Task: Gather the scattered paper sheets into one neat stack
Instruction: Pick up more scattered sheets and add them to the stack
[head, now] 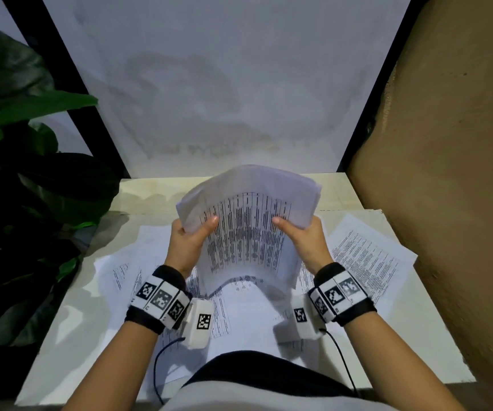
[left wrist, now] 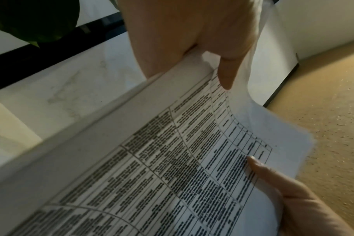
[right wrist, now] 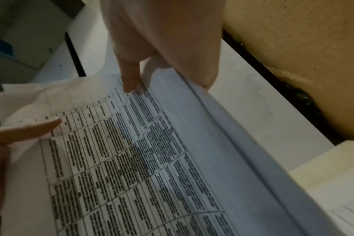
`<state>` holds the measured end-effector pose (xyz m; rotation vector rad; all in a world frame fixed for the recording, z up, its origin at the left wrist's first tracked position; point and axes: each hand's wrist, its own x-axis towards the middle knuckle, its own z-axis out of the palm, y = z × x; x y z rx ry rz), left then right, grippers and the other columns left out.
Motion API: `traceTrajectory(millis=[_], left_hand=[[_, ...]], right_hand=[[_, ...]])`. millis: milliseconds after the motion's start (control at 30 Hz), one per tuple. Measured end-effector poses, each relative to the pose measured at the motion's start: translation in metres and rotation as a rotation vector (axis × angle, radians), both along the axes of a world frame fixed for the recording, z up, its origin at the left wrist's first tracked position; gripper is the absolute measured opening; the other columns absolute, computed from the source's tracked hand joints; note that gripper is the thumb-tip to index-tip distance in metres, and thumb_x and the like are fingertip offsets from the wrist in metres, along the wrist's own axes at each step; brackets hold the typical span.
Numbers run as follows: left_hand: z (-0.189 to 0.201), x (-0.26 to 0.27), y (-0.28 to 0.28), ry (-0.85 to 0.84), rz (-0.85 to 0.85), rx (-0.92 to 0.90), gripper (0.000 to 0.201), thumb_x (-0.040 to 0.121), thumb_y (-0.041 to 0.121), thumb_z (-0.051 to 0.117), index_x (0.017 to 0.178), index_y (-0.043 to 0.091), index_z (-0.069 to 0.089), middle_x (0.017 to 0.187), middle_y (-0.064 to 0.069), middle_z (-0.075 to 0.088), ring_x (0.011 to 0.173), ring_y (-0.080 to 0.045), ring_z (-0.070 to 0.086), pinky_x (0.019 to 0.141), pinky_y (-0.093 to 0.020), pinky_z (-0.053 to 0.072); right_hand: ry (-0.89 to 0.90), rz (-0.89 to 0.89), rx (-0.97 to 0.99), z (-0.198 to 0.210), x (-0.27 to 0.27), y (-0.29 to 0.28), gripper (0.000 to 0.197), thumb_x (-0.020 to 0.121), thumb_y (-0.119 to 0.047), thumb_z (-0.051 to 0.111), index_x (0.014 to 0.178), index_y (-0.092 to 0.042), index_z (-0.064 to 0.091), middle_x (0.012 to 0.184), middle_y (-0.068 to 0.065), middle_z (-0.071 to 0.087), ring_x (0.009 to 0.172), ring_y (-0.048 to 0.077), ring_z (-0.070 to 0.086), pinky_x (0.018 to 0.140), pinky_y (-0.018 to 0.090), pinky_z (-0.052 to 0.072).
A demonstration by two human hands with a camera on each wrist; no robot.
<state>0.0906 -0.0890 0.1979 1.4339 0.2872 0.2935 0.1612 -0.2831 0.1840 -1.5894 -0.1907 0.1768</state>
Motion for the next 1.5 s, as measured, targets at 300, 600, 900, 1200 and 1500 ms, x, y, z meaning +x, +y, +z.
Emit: traceTrajectory(millis=[300,600,900,1200,1500], left_hand=[[-0.069,-0.009,-0.004,0.319,0.037,0.108,0.038,0.080,0.016,0.063,0.114,0.004,0.051,0.109,-0.017,0.059,0.109,-0.034,0.056,0.095,-0.043,0.045],[-0.081,-0.009,0.015,0.410,0.109,0.174,0.020,0.089,0.023,0.051,0.073,0.011,0.050,0.067,-0.002,0.045,0.065,-0.018,0.045,0.058,-0.026,0.041],[-0.099,-0.030,0.053,0.525,0.275,0.178,0.044,0.088,0.030,0.052,0.113,-0.006,0.049,0.069,-0.006,0.052,0.082,-0.035,0.058,0.092,-0.056,0.044],[-0.109,-0.032,0.057,0.539,0.310,0.105,0.042,0.086,0.031,0.055,0.114,0.001,0.049,0.102,-0.019,0.060,0.105,-0.037,0.054,0.096,-0.050,0.045],[-0.111,-0.032,0.056,0.567,0.287,0.164,0.030,0.087,0.032,0.054,0.102,0.006,0.048,0.073,-0.004,0.050,0.071,-0.020,0.048,0.069,-0.033,0.044]], right_hand=[[0.174,-0.042,-0.127,-0.048,0.001,0.002,0.017,0.083,-0.014,0.062,0.070,-0.017,0.051,0.068,0.000,0.053,0.065,0.014,0.052,0.060,0.017,0.043],[0.232,-0.035,-0.315,-0.068,0.036,-0.029,0.042,0.082,-0.025,0.064,0.119,-0.008,0.053,0.116,0.013,0.060,0.108,0.026,0.056,0.087,0.031,0.045],[0.630,-0.296,-1.036,-0.141,0.024,-0.086,0.111,0.065,-0.049,0.075,0.144,-0.008,0.008,0.148,0.026,0.014,0.135,0.045,0.019,0.105,0.060,0.029],[0.672,-0.189,-0.937,-0.150,0.009,-0.028,0.066,0.074,-0.026,0.073,0.124,0.005,0.044,0.115,0.022,0.060,0.089,0.031,0.061,0.079,0.039,0.055],[0.452,-0.042,-1.102,-0.163,-0.012,0.005,0.080,0.068,-0.031,0.076,0.126,-0.005,0.028,0.124,0.019,0.049,0.110,0.035,0.053,0.091,0.045,0.048]])
